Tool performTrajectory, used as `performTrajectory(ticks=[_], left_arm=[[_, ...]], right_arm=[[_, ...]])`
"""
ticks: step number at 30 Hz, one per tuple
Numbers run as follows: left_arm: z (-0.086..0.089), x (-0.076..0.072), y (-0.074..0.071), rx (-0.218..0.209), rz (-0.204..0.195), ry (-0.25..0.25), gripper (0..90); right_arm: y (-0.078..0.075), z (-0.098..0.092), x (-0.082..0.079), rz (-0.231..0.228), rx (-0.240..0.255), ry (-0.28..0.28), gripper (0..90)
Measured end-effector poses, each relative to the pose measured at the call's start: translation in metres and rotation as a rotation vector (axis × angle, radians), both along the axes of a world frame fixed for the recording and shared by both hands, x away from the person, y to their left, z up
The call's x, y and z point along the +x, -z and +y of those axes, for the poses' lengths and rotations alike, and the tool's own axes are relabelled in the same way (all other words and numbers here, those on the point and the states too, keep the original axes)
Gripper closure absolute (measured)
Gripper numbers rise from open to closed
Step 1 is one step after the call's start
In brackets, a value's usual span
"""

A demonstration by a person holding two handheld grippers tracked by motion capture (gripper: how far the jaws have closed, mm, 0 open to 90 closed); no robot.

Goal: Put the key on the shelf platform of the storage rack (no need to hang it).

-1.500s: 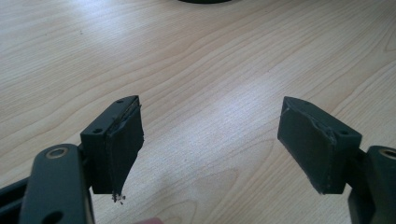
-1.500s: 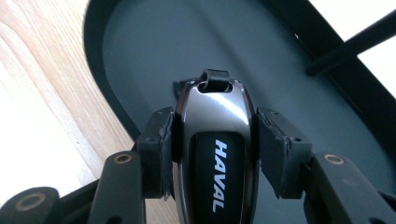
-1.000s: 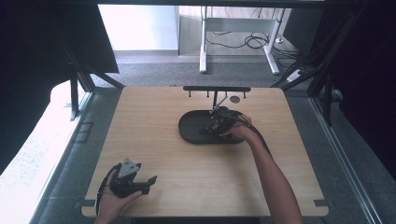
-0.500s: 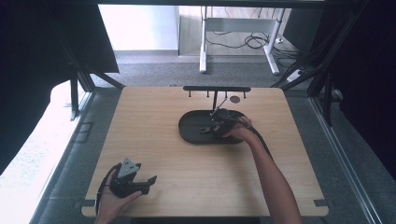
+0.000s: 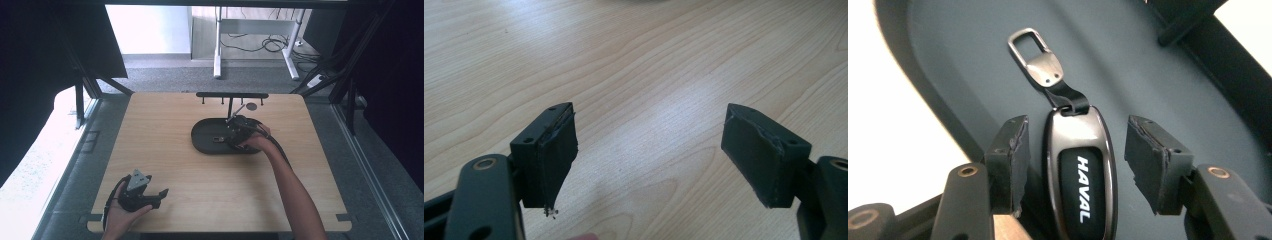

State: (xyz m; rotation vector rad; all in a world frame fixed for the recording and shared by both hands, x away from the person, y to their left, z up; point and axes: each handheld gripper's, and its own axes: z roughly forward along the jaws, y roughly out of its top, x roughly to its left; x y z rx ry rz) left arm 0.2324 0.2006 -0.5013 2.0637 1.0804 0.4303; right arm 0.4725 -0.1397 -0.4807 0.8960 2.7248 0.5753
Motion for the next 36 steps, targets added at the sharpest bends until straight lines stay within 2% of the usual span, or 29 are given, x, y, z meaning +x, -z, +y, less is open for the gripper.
performTrajectory(ticks=[5, 18, 29, 36], left_arm=[[-0.001, 0.000, 0.000, 0.001, 0.000, 0.002, 22.5], [-0.002, 0.000, 0.001, 0.007, 0.004, 0.007, 22.3], [-0.003, 0.000, 0.002, 0.013, 0.008, 0.012, 22.3], [-0.005, 0.000, 0.002, 0.012, 0.006, 0.013, 22.3]], right_arm=[[-0.011, -0.002, -0.013, -0.030, 0.035, -0.019, 42.9], [-0.018, -0.009, -0.046, -0.052, 0.094, -0.080, 43.2], [-0.012, -0.022, -0.076, -0.058, 0.162, -0.102, 43.3], [-0.004, -0.039, -0.096, -0.055, 0.216, -0.092, 43.4]])
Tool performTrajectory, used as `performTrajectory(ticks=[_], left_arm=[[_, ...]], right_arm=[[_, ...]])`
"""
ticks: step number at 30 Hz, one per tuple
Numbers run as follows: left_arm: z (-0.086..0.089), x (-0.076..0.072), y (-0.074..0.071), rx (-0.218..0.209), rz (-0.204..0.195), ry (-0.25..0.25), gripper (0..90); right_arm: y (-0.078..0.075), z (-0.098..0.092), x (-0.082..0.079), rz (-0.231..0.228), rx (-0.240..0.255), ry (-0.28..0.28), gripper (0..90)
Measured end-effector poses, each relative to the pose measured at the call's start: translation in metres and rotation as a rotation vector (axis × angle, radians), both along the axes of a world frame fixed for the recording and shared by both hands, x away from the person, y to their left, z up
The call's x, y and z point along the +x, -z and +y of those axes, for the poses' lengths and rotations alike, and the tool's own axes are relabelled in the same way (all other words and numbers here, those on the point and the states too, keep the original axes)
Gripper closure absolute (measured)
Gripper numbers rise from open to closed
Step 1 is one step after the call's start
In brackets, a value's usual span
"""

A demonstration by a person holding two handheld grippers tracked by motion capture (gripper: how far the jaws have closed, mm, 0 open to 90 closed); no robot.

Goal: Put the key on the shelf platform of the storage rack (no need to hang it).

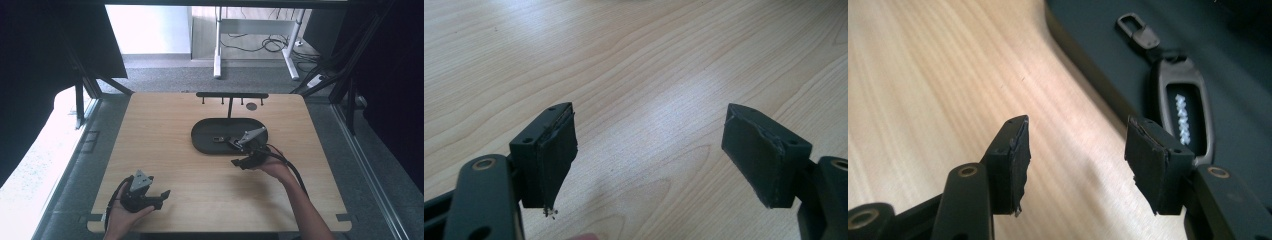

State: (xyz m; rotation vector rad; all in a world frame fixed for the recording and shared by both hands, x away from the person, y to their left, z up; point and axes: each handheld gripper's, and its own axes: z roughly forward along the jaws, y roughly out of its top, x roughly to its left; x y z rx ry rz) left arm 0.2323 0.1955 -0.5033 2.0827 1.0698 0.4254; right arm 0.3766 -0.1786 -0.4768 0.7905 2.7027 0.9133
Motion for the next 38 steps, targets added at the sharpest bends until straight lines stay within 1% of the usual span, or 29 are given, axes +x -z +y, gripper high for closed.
performTrajectory(ticks=[4, 11, 18, 21, 23, 25, 27, 33, 38], left_arm=[[-0.001, 0.000, 0.000, 0.002, -0.001, 0.001, 22.3], [-0.002, 0.000, 0.000, 0.005, 0.002, 0.003, 22.2], [-0.004, -0.001, 0.000, 0.008, 0.002, 0.008, 22.2], [-0.004, -0.001, 0.000, 0.007, 0.001, 0.009, 22.2], [-0.004, -0.001, 0.000, 0.008, 0.001, 0.009, 22.3], [-0.004, -0.001, 0.000, 0.008, 0.001, 0.010, 22.3], [-0.004, -0.001, 0.000, 0.008, 0.002, 0.008, 22.2], [-0.004, -0.001, 0.001, 0.007, 0.001, 0.008, 22.3], [-0.004, -0.001, 0.000, 0.007, 0.001, 0.011, 22.2]], right_arm=[[0.007, -0.012, -0.012, 0.003, 0.027, 0.004, 43.4], [0.027, -0.032, -0.034, 0.023, 0.063, 0.033, 43.4], [0.039, -0.045, -0.050, 0.029, 0.101, 0.060, 43.6], [0.043, -0.048, -0.053, 0.028, 0.083, 0.060, 43.5], [0.044, -0.050, -0.053, 0.031, 0.091, 0.070, 43.5], [0.044, -0.050, -0.053, 0.025, 0.089, 0.075, 43.5], [0.044, -0.050, -0.053, 0.019, 0.099, 0.081, 43.5], [0.043, -0.049, -0.054, 0.006, 0.105, 0.077, 43.0], [0.043, -0.048, -0.055, 0.006, 0.106, 0.072, 42.4]])
